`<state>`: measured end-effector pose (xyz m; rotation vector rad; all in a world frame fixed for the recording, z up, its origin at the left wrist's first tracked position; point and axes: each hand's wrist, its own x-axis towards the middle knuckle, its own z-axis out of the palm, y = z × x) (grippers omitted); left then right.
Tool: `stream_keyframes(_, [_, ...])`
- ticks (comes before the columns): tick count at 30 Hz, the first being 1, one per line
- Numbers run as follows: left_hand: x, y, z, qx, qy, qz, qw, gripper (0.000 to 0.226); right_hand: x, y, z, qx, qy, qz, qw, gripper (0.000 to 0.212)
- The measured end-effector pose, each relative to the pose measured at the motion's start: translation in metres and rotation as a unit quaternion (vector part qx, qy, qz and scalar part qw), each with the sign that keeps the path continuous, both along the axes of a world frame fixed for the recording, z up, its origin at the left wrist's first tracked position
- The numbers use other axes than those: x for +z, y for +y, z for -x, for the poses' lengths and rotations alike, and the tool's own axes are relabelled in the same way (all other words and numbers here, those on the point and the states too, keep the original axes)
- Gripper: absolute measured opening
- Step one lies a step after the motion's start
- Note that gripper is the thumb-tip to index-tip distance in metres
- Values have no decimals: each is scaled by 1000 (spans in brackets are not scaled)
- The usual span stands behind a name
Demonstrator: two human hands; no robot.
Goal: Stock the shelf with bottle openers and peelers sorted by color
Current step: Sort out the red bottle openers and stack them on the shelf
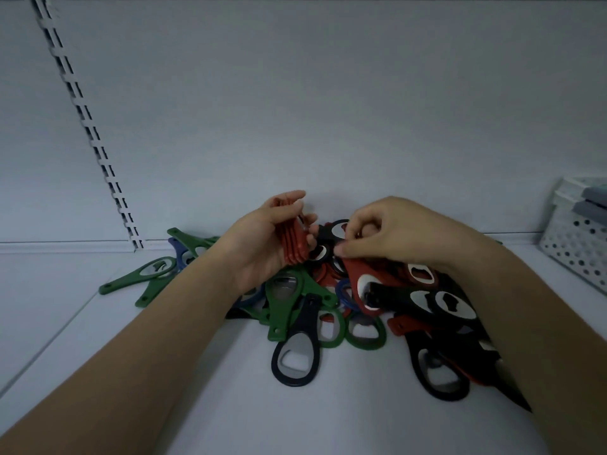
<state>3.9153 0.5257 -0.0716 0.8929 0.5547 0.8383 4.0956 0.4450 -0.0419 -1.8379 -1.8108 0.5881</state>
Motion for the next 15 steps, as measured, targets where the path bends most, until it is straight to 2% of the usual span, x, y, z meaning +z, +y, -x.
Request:
stream_keyframes(5, [2, -5, 0, 24, 6, 15, 1000, 22, -3, 5, -8, -66, 86, -109, 988, 20])
stream_keyframes(8, [4, -5, 1, 40, 15, 25, 999, 30, 0, 5, -2, -96, 187, -211, 955, 14])
stream_keyframes(11, [6, -5, 1, 34, 36, 48, 998, 33, 3, 2, 7, -81, 214, -312, 922, 9])
stream_keyframes(13, [5, -4, 1, 2, 36, 54, 998, 42, 3, 0, 13, -18, 183, -277, 943, 12])
stream_keyframes(15, [2, -2, 1, -24, 36, 45, 998, 48, 3, -4, 18, 53, 110, -210, 970, 21])
